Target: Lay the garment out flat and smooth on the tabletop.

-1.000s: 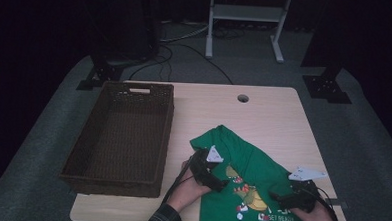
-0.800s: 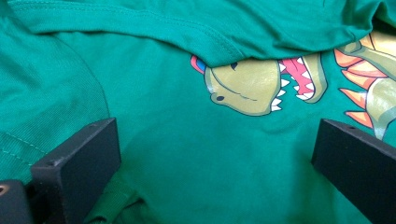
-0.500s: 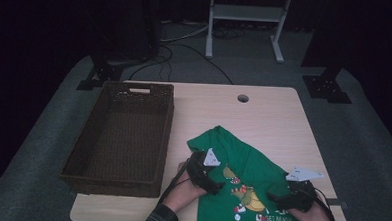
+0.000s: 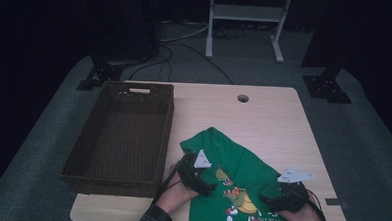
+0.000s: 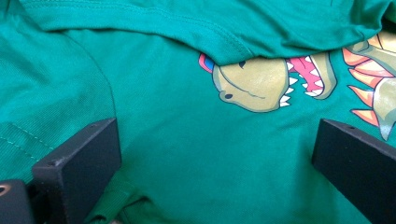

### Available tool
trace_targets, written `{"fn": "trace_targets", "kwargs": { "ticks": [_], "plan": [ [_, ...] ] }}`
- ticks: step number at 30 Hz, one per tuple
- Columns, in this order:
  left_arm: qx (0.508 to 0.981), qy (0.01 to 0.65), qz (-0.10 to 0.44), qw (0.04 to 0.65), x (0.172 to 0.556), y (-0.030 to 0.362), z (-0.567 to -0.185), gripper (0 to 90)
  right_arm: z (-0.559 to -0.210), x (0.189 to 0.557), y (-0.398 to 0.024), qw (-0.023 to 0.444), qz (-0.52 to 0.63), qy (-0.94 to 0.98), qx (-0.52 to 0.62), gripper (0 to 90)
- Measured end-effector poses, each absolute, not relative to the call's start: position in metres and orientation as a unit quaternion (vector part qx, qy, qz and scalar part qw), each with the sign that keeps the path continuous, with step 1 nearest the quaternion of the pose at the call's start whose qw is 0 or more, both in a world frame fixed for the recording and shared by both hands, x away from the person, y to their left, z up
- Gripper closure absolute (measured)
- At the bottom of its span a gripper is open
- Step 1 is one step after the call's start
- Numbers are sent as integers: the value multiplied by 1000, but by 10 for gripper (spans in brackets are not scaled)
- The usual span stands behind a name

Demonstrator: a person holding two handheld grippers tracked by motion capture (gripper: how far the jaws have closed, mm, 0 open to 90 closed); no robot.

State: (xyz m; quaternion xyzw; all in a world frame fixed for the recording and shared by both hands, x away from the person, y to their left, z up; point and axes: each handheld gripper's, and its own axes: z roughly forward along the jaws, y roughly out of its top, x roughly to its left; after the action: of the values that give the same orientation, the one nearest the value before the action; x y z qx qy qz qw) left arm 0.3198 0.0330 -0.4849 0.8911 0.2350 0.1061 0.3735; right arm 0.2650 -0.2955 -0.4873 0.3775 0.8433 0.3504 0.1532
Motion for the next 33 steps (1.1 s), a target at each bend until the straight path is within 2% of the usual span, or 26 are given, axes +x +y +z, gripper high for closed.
{"fn": "trace_targets", "kwargs": {
  "ticks": [17,33],
  "plan": [
    [890,236,112,373,316,37,-485,7,-477,273,-291,131,342,849,380,0],
    [891,237,109,373,317,37,-485,7,-461,284,-266,120,362,861,337,0]
  ]
}}
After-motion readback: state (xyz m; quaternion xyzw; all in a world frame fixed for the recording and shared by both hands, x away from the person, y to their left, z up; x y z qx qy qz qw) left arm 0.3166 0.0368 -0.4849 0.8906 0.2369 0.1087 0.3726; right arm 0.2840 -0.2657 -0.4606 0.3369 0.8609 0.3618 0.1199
